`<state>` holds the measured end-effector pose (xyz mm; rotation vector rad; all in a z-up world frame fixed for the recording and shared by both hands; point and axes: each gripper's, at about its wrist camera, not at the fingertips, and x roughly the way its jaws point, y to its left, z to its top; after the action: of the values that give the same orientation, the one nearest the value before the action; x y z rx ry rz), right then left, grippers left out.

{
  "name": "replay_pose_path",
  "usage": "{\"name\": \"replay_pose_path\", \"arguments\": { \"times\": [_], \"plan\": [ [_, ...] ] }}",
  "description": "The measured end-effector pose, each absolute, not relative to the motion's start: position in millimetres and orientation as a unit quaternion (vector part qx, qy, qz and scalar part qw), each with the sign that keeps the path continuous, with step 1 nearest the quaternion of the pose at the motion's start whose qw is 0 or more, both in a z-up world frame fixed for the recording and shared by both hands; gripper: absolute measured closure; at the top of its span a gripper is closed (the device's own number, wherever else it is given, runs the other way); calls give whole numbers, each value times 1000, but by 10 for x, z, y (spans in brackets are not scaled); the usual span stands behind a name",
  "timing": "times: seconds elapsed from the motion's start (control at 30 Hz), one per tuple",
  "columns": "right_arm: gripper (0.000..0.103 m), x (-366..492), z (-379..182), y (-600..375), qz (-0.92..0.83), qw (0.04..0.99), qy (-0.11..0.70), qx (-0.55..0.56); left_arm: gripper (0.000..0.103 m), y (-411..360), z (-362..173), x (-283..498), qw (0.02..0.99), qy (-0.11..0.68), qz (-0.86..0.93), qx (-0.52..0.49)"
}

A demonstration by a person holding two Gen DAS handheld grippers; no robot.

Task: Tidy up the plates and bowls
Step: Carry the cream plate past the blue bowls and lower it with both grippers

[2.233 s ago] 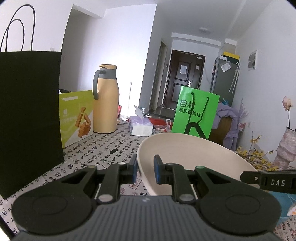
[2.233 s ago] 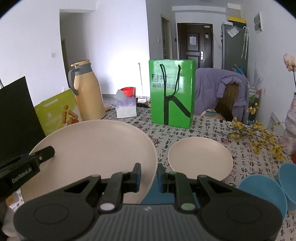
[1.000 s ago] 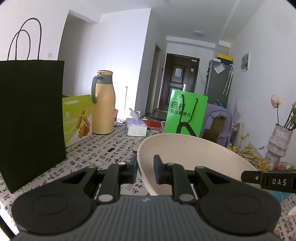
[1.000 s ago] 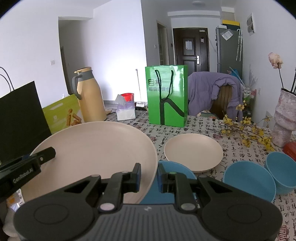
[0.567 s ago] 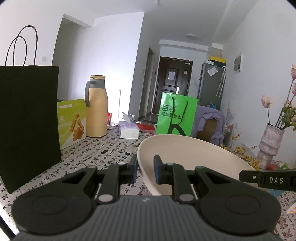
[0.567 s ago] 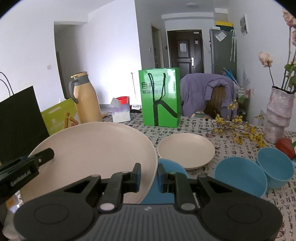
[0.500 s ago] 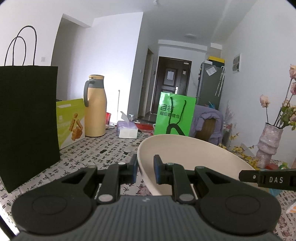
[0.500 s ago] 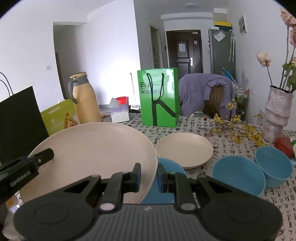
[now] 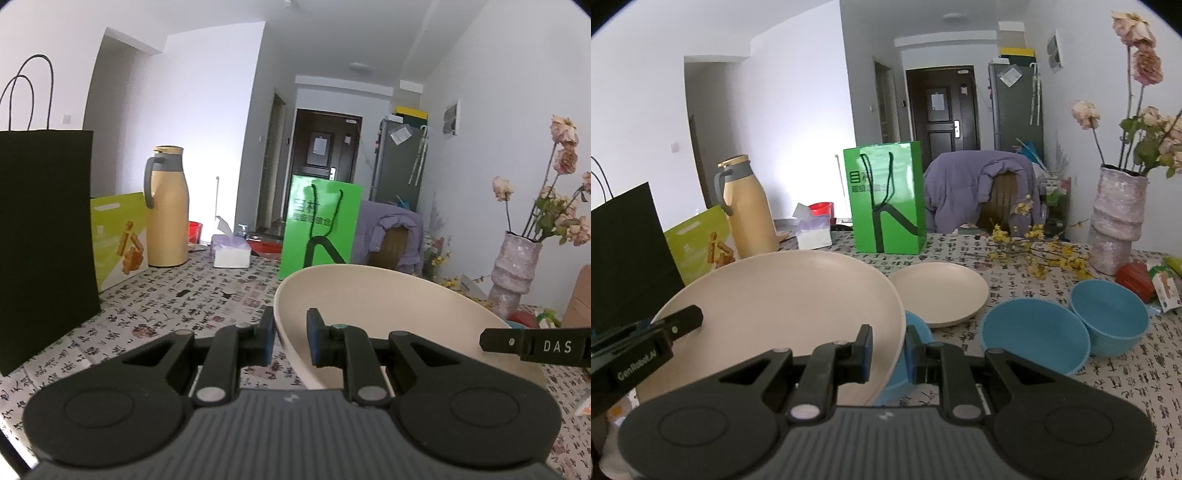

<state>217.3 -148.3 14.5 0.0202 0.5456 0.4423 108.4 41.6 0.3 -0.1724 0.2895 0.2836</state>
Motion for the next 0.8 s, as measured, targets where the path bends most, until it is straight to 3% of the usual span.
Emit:
{"name": "replay_pose_path", "arguments": {
  "times": [0.8],
  "plan": [
    [85, 1929, 9, -2084, 173, 950, 256, 37, 85, -87, -102, 1070, 984, 145, 85, -56]
  ]
}}
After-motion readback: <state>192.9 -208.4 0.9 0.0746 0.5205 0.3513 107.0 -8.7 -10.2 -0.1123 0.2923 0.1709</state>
